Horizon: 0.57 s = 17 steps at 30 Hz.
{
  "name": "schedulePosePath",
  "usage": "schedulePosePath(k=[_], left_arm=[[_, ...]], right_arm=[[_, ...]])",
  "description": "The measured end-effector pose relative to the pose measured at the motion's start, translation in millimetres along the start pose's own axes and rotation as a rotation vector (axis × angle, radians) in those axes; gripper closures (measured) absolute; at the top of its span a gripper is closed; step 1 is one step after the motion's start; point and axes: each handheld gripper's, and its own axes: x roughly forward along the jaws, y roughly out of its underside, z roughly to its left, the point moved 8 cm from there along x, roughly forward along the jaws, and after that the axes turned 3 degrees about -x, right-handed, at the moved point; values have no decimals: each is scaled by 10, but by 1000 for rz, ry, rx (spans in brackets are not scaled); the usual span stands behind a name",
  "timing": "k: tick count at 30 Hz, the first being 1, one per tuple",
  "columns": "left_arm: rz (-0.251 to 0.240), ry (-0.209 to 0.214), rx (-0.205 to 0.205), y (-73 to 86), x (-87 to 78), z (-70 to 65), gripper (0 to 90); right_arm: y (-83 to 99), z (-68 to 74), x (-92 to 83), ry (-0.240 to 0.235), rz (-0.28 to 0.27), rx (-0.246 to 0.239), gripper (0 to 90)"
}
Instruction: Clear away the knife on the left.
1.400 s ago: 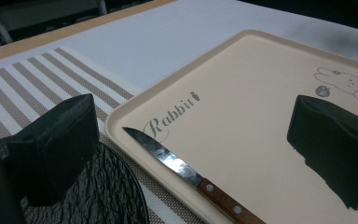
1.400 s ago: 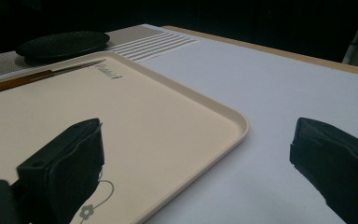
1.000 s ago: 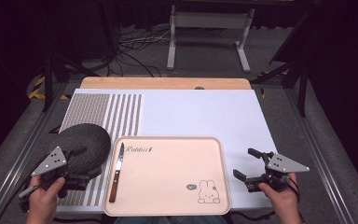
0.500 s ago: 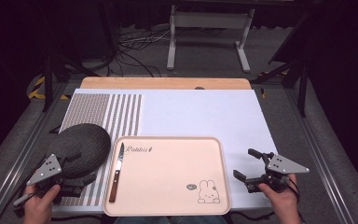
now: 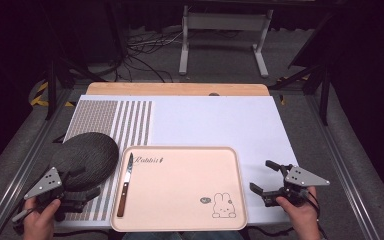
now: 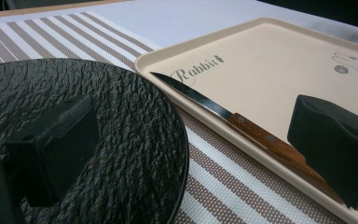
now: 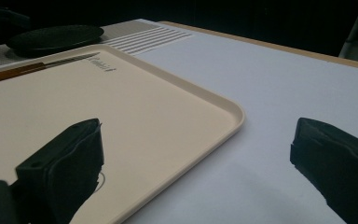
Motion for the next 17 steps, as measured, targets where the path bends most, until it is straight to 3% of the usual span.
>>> schedulePosePath(k=[5, 17], left_arm=[[-1, 3, -4, 1, 0, -6, 30], [4, 3, 28, -10, 11, -30, 27]], right_arm=[[-4, -4, -5, 1, -7, 7, 36], [-5, -7, -6, 4, -7, 7, 36]])
